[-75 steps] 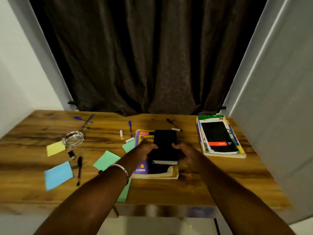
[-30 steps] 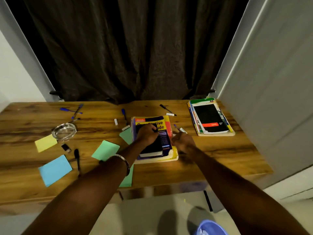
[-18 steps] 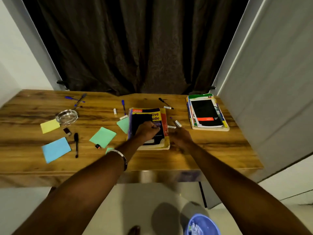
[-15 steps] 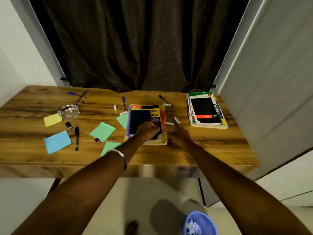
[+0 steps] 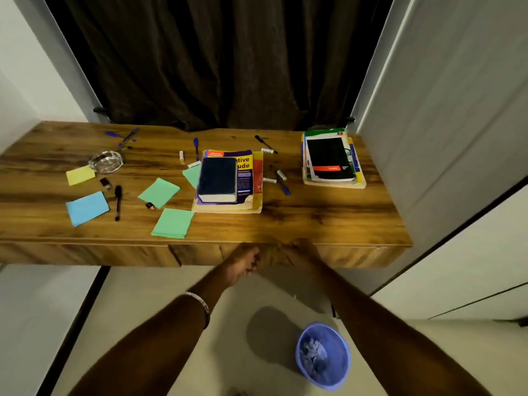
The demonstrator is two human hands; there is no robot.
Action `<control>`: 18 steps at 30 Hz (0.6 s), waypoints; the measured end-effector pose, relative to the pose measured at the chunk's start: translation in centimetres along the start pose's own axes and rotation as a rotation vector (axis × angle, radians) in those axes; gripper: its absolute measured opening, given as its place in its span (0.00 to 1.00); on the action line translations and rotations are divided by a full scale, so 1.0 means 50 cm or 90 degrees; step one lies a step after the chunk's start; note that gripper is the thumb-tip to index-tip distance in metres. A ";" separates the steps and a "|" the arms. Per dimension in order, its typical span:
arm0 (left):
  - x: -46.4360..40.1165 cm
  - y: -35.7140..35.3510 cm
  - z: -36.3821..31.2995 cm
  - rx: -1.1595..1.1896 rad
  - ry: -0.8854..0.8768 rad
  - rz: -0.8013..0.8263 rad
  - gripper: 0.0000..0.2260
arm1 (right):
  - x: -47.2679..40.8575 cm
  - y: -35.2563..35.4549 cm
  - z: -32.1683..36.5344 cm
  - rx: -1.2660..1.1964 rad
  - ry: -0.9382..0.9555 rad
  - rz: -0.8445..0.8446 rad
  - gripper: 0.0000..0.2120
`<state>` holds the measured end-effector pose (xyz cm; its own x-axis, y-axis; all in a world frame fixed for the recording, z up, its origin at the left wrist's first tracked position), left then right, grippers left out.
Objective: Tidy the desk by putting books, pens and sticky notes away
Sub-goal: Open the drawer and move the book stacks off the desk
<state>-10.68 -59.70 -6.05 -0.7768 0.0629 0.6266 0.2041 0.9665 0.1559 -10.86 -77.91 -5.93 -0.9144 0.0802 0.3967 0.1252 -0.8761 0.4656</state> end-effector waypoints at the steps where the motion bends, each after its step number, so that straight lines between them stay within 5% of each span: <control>1: -0.005 -0.007 0.015 0.020 0.023 -0.010 0.11 | -0.002 -0.007 -0.025 -0.018 -0.040 -0.003 0.08; 9: -0.077 -0.032 0.118 0.378 0.146 -0.072 0.16 | -0.039 -0.103 -0.158 -0.392 -0.276 -0.067 0.17; 18: -0.183 -0.054 0.171 0.689 0.195 -0.098 0.48 | -0.104 -0.188 -0.206 -0.763 -0.356 -0.145 0.36</control>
<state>-9.21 -60.73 -18.74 -0.5408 0.0048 0.8411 -0.6183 0.6757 -0.4014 -11.24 -74.99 -20.54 -0.5547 0.2098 0.8051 -0.6829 -0.6677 -0.2965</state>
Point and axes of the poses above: each hand's wrist, its own x-axis away from the middle knuckle, its own y-axis out of the back of the hand, z = x × y, the point moved 2 cm from there along -x, towards the middle knuckle, and after that the axes turned 4 degrees about -z, right-handed, at the moved point
